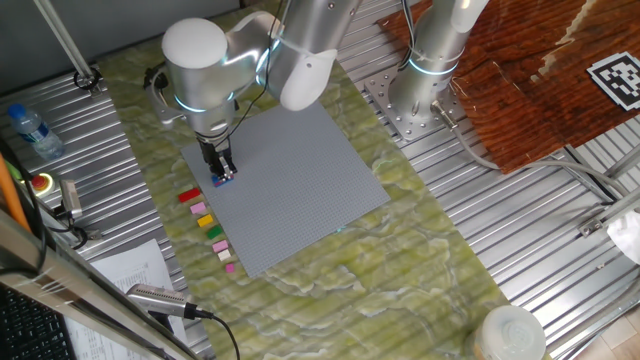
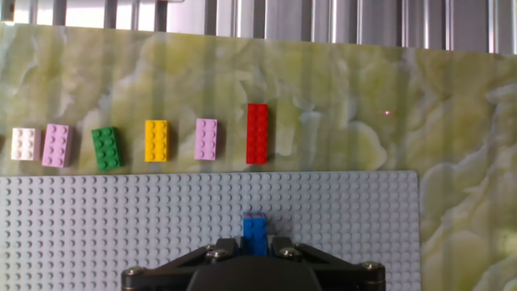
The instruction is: Stack small Lego blocks one on top of the other
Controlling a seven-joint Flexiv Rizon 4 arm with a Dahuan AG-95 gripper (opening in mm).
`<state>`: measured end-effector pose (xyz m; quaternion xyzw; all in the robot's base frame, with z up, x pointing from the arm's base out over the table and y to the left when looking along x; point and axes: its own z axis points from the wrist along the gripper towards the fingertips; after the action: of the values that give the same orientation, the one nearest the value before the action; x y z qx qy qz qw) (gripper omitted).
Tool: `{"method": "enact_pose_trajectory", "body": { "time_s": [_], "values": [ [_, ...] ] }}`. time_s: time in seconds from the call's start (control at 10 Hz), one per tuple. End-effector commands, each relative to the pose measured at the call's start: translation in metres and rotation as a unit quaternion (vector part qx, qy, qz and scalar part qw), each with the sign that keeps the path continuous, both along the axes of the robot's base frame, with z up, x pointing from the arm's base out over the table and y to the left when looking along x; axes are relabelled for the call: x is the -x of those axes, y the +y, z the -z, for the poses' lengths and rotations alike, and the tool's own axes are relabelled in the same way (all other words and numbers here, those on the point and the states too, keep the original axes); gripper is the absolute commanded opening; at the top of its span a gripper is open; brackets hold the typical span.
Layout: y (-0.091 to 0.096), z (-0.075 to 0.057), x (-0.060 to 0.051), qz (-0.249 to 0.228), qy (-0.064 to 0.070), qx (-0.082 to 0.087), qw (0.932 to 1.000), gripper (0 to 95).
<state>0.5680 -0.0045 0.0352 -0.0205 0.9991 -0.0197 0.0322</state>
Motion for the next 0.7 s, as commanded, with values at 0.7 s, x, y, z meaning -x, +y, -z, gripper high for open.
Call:
{"method": "enact_pose_trajectory", "body": {
  "time_s": [0.7],
  "values": [
    [0.000,0.007,0.000,0.002,0.005,-0.001,1.0000,0.0]
  ]
}}
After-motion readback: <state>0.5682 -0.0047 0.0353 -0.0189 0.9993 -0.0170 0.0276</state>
